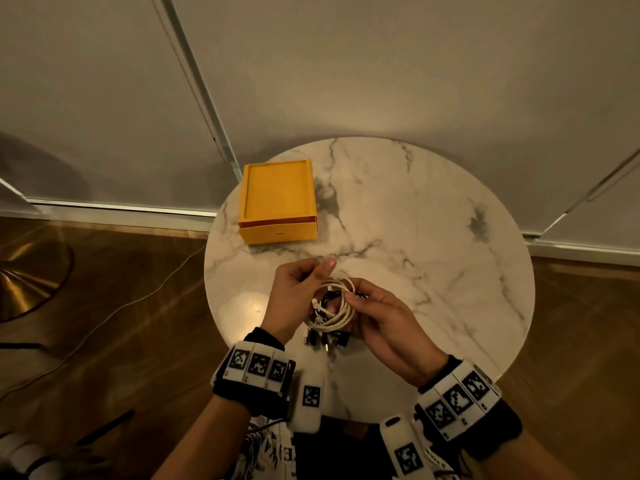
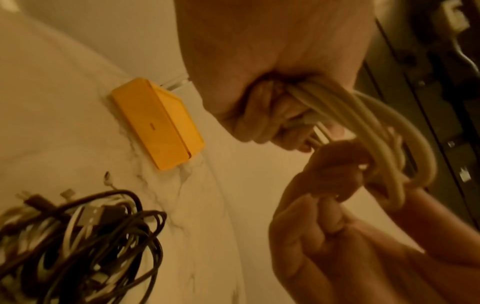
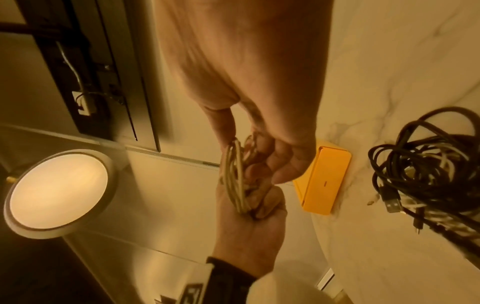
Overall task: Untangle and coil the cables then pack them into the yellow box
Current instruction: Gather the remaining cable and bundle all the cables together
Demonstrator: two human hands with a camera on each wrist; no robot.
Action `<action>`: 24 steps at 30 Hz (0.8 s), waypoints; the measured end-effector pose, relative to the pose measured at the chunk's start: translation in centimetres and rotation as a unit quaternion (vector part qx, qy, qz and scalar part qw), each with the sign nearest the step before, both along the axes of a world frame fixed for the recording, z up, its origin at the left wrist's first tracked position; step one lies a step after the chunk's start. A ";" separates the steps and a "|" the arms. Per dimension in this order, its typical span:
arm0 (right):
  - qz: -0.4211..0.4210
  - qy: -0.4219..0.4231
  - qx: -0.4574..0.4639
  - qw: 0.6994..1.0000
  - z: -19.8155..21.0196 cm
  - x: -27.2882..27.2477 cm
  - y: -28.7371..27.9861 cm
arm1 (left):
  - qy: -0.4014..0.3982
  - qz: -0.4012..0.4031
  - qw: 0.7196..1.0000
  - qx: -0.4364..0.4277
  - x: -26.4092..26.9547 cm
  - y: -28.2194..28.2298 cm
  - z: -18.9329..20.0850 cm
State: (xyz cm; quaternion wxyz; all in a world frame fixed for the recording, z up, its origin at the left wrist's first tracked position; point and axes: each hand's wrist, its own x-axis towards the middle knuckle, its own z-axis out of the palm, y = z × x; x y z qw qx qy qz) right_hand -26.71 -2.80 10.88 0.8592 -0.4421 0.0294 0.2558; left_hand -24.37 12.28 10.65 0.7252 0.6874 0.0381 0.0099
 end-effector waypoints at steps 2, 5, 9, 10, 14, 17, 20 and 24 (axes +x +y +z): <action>0.007 0.007 0.014 1.000 -0.2 -0.1 -0.1 | -0.001 -0.027 1.000 0.011 -0.3 0.0 -0.1; -0.016 -0.015 -0.026 0.999 -0.2 -0.2 -0.4 | -0.046 -0.026 0.995 0.089 -0.7 0.2 -0.2; -0.070 -0.060 -0.118 0.989 -0.5 0.6 -1.5 | -0.021 -0.082 0.993 0.086 -1.4 1.3 -0.6; -0.067 -0.073 -0.144 0.985 -0.6 0.7 -1.8 | -0.005 -0.094 0.992 0.087 -1.5 1.6 -0.8; -0.045 -0.113 -0.206 0.971 -0.8 0.4 -1.6 | 0.013 -0.073 0.996 0.057 -2.2 2.1 -1.6; -0.051 -0.120 -0.214 0.968 -0.8 0.0 -1.0 | 0.024 -0.032 0.999 0.002 -2.8 1.6 -2.1; -0.048 -0.111 -0.226 0.966 -0.9 -0.2 -0.8 | 0.016 0.004 1.000 -0.006 -3.1 1.3 -2.3; -0.070 -0.117 -0.240 0.961 -1.2 -0.1 -1.0 | 0.007 0.007 1.000 -0.025 -3.5 0.9 -2.4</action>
